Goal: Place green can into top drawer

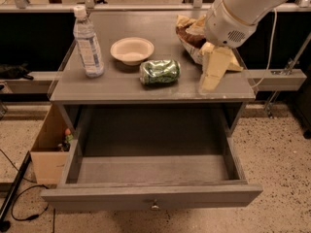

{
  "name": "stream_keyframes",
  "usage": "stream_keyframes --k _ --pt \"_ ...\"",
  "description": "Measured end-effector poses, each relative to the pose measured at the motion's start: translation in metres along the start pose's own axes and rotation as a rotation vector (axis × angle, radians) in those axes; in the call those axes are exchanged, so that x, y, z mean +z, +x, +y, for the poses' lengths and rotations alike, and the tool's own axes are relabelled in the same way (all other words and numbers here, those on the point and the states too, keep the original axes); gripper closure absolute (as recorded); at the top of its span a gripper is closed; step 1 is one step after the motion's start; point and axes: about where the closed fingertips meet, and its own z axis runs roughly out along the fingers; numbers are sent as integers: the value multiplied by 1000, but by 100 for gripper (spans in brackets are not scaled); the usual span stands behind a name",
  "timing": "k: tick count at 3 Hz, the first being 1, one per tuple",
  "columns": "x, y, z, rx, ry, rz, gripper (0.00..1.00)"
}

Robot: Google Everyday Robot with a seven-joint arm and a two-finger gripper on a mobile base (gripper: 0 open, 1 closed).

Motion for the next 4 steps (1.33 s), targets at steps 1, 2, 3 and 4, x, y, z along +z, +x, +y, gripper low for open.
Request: stream_keyframes --k 1,2,3,4 --pt "23 -9 -39 4 51 -47 0" --pt "50 -23 -84 -12 79 -69 0" --pt "66 -36 -105 -32 77 -77 0" --pt "86 -46 -106 -49 39 -76 0"
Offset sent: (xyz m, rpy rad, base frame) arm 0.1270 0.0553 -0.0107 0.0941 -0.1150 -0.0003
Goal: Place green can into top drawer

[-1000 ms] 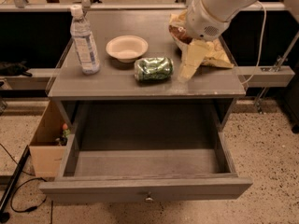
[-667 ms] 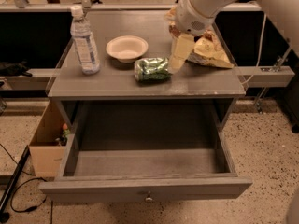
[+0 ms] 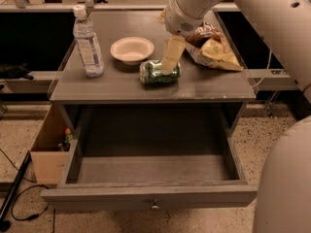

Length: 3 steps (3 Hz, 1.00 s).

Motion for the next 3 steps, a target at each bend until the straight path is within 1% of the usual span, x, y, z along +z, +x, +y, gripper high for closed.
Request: stream_keyframes --k 1,2,3 --pt "24 1 4 3 -48 10 0" --pt "35 5 9 16 -71 17 0" --pt "40 13 19 46 -94 32 0"
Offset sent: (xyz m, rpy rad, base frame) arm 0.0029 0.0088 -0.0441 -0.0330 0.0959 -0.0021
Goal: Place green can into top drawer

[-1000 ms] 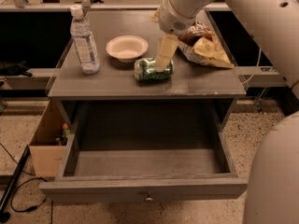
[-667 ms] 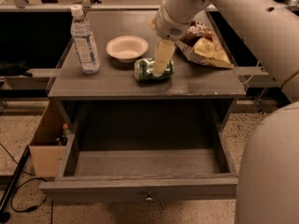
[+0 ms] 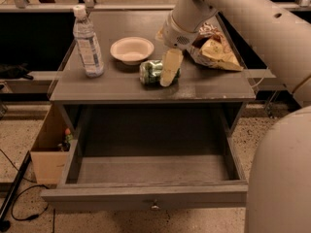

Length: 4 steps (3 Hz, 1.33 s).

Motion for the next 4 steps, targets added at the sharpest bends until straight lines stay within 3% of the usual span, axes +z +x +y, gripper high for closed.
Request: stream_keyframes --k 2,3,4 --pt "11 22 14 70 -29 19 0" --pt "11 22 14 70 -29 19 0" --pt "11 22 14 70 -29 19 22"
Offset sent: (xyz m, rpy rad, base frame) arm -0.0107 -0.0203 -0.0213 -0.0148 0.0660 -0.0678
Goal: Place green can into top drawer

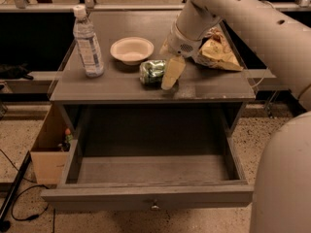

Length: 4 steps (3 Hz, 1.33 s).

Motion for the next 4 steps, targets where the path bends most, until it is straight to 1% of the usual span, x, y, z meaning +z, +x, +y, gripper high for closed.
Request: stream_keyframes --k 3,4 --pt "0 0 0 0 0 0 92" --pt "0 0 0 0 0 0 100"
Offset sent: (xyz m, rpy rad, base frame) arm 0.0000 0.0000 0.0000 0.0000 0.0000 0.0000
